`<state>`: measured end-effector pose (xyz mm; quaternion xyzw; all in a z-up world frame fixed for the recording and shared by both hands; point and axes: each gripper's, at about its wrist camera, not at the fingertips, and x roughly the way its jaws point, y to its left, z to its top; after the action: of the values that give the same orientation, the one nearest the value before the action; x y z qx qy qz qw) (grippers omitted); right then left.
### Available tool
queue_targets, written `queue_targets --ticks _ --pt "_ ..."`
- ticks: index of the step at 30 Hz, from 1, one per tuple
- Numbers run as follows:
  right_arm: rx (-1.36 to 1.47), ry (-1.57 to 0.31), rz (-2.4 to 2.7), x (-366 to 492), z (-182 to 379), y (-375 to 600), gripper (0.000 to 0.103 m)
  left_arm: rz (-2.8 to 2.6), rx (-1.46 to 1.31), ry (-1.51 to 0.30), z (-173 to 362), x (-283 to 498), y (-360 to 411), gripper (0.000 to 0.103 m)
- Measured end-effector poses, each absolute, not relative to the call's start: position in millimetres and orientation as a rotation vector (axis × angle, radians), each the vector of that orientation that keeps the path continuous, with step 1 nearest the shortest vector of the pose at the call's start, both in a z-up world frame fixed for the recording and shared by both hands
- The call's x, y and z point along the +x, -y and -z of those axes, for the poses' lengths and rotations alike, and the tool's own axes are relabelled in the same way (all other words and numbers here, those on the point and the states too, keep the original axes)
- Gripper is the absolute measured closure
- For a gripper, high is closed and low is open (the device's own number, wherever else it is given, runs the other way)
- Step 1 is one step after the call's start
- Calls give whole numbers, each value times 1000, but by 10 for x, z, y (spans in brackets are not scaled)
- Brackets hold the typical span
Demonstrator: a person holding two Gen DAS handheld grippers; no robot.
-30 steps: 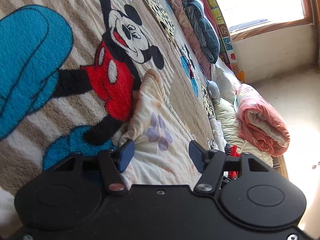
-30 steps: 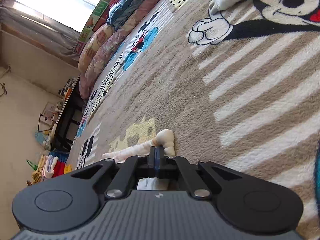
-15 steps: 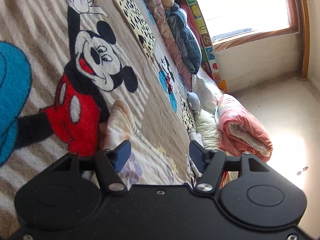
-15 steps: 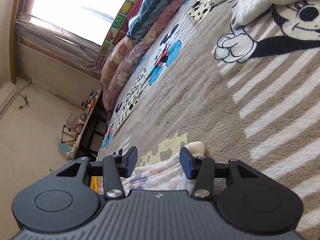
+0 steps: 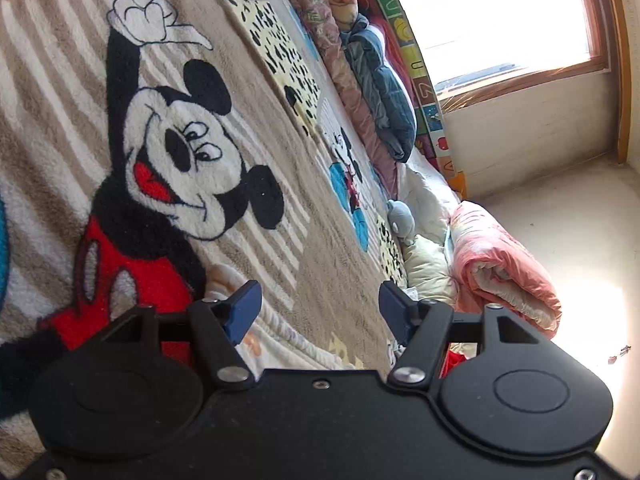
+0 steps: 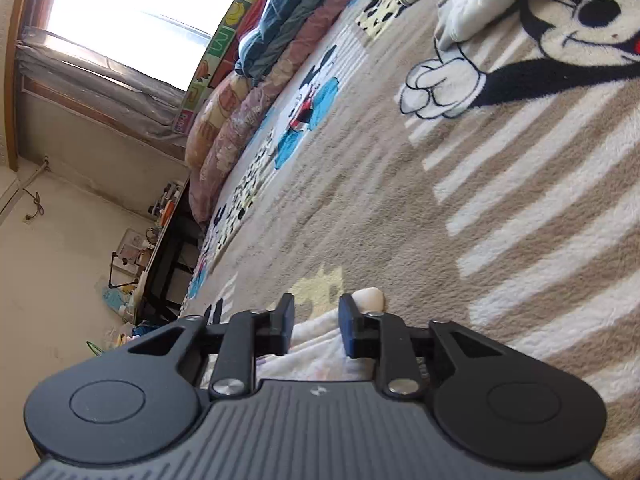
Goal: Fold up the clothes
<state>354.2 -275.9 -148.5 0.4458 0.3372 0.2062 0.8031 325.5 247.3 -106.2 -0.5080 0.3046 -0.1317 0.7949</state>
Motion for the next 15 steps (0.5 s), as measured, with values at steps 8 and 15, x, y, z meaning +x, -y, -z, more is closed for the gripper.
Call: queue_targets --ticks 8,15 --pt "920 -758 -374 3574 1475 2719 78 222 -1101 -661 1090 3178 -2480 37" --pt "970 -646 -359 3080 1212 2895 50 262 -1089 -612 840 2816 -2322 36"
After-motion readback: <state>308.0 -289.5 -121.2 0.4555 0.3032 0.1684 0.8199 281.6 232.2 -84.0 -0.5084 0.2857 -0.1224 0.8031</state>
